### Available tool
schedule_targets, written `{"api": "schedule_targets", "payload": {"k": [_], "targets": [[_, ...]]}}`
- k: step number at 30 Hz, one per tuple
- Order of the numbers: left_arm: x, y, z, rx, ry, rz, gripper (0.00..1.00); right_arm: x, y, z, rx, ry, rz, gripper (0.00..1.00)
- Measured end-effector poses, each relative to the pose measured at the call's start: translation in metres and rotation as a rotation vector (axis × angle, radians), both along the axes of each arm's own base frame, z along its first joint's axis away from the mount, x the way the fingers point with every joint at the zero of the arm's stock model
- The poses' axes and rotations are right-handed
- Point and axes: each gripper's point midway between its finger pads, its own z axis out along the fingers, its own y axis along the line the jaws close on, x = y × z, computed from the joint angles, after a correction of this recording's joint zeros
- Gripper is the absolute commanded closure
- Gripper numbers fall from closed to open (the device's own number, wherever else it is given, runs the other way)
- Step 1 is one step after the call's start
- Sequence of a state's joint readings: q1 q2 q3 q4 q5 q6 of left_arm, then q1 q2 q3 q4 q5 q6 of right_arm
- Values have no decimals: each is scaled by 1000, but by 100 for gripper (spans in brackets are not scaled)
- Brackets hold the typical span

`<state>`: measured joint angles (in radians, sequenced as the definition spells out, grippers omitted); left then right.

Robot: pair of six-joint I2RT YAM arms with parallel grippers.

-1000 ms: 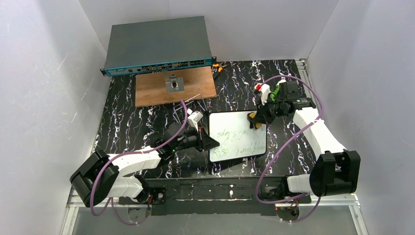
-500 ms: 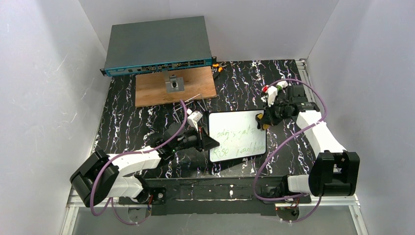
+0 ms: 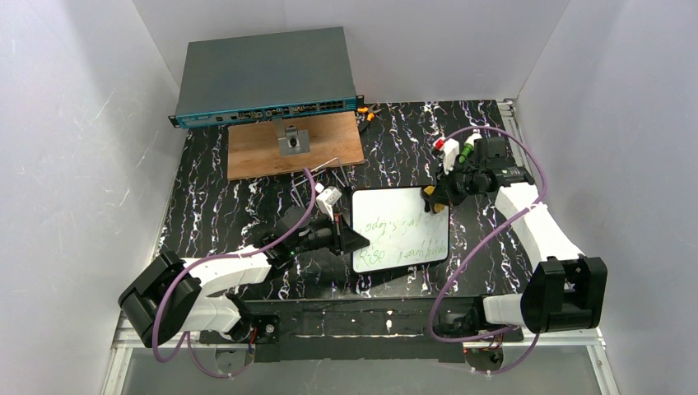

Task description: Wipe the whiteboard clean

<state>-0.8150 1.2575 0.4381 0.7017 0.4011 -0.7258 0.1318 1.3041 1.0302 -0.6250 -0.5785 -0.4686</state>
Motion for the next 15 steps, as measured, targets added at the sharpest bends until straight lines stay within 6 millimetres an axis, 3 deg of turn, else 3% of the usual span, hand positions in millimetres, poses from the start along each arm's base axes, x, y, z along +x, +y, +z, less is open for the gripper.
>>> {"api": "schedule_targets", "payload": {"k": [8,15], "targets": [[0,0,0,-4,15,8,100,21,-33,-12,-95,-22,-143,99],[0,1,-2,-7,37,20,100,0,-47,-43,-147,20,-132,99]]}}
